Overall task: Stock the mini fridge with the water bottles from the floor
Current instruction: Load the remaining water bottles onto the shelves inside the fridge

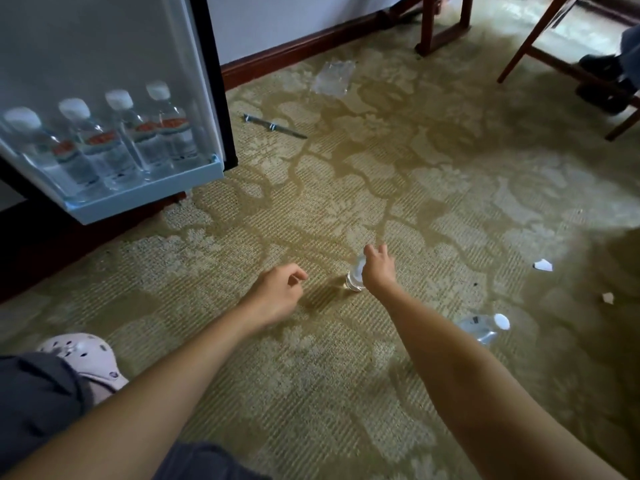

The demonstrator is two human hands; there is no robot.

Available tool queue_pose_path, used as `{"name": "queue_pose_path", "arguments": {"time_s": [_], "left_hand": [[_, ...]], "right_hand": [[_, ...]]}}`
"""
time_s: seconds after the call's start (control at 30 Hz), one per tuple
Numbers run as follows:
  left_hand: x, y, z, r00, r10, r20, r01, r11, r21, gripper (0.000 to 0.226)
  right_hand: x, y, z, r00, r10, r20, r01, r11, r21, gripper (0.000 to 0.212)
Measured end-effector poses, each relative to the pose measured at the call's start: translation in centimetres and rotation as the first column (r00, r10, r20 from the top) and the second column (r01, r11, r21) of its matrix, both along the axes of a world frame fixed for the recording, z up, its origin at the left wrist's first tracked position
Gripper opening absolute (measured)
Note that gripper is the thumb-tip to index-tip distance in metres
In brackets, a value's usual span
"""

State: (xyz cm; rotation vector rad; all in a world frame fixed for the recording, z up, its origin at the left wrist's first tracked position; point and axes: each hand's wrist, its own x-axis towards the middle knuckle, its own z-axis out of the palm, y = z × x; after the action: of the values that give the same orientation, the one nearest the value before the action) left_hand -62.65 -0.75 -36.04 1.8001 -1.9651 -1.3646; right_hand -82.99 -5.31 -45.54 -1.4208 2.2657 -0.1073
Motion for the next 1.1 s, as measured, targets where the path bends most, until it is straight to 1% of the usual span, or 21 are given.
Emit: {"name": "queue_pose_path", "arguments": {"time_s": [0.13, 0.23, 0.3, 0.33, 0.43, 0.5, 0.6, 0.7, 0.73, 0.8, 0.87, 1.0, 1.03, 1.1], "left_hand": [[0.9, 0.1, -0.1, 1.000, 0.000, -0.020, 0.000, 1.000, 0.006, 0.027], [2.4, 0.1, 0.2, 1.000, -0.009, -0.008, 0.009, 1.000, 0.029, 0.028], [3.8, -0.4, 0.6, 1.000, -0.011, 0.020, 0.011, 0.999, 0.046, 0.029], [4.6, -0.7, 0.8, 1.000, -0.006, 0.029, 0.004, 0.999, 0.054, 0.029], [7.1, -1.9, 1.5, 0.999, 0.038, 0.037, -0.040, 0.998, 0.058, 0.032], [8.9, -2.6, 2.2, 0.997, 0.062, 0.045, -0.065, 0.997, 0.046, 0.037], [11.9, -3.4, 3.1, 0.994, 0.105, 0.042, -0.107, 0.993, 0.051, 0.049], [15.7, -4.3, 4.1, 0.988, 0.151, 0.038, -0.153, 0.987, 0.046, 0.058], [17.1, -4.5, 4.6, 0.986, 0.163, 0.037, -0.165, 0.985, 0.053, 0.058], [19.9, -4.7, 6.0, 0.986, 0.165, 0.034, -0.167, 0.984, 0.061, 0.053], [22.6, -4.7, 7.5, 0.984, 0.177, 0.027, -0.178, 0.984, 0.011, 0.049], [27.8, -4.5, 10.7, 0.967, 0.244, 0.068, -0.234, 0.963, -0.135, 0.061], [29.1, -4.4, 11.6, 0.962, 0.266, 0.055, -0.253, 0.952, -0.172, 0.060], [31.7, -4.4, 13.1, 0.950, 0.312, 0.012, -0.301, 0.927, -0.221, 0.055]], "right_hand": [[0.5, 0.7, -0.7, 0.996, 0.070, 0.046, -0.068, 0.997, -0.046, 0.045], [1.9, 0.9, -0.4, 0.996, 0.061, 0.067, -0.056, 0.996, -0.075, 0.036], [3.3, 1.0, 0.3, 0.994, 0.060, 0.086, -0.048, 0.990, -0.132, 0.027], [4.1, 1.0, 0.8, 0.991, 0.074, 0.110, -0.056, 0.985, -0.165, 0.026], [7.1, 1.0, 2.8, 0.963, 0.184, 0.195, -0.133, 0.960, -0.247, 0.027], [9.7, 0.7, 4.6, 0.925, 0.269, 0.268, -0.190, 0.939, -0.285, 0.024], [14.4, 0.2, 7.7, 0.831, 0.427, 0.357, -0.300, 0.884, -0.358, 0.020], [19.4, -0.9, 11.4, 0.697, 0.585, 0.416, -0.406, 0.799, -0.443, 0.018], [21.1, -1.4, 12.5, 0.642, 0.630, 0.437, -0.439, 0.769, -0.465, 0.017], [24.5, -2.4, 14.5, 0.544, 0.705, 0.455, -0.493, 0.707, -0.507, 0.016], [27.9, -3.3, 16.3, 0.468, 0.758, 0.454, -0.517, 0.652, -0.555, 0.015], [34.4, -4.6, 20.1, 0.309, 0.830, 0.464, -0.585, 0.551, -0.595, 0.014], [35.9, -4.9, 21.0, 0.277, 0.841, 0.465, -0.588, 0.531, -0.610, 0.014], [38.6, -5.5, 22.6, 0.223, 0.843, 0.490, -0.567, 0.521, -0.638, 0.016]]}}
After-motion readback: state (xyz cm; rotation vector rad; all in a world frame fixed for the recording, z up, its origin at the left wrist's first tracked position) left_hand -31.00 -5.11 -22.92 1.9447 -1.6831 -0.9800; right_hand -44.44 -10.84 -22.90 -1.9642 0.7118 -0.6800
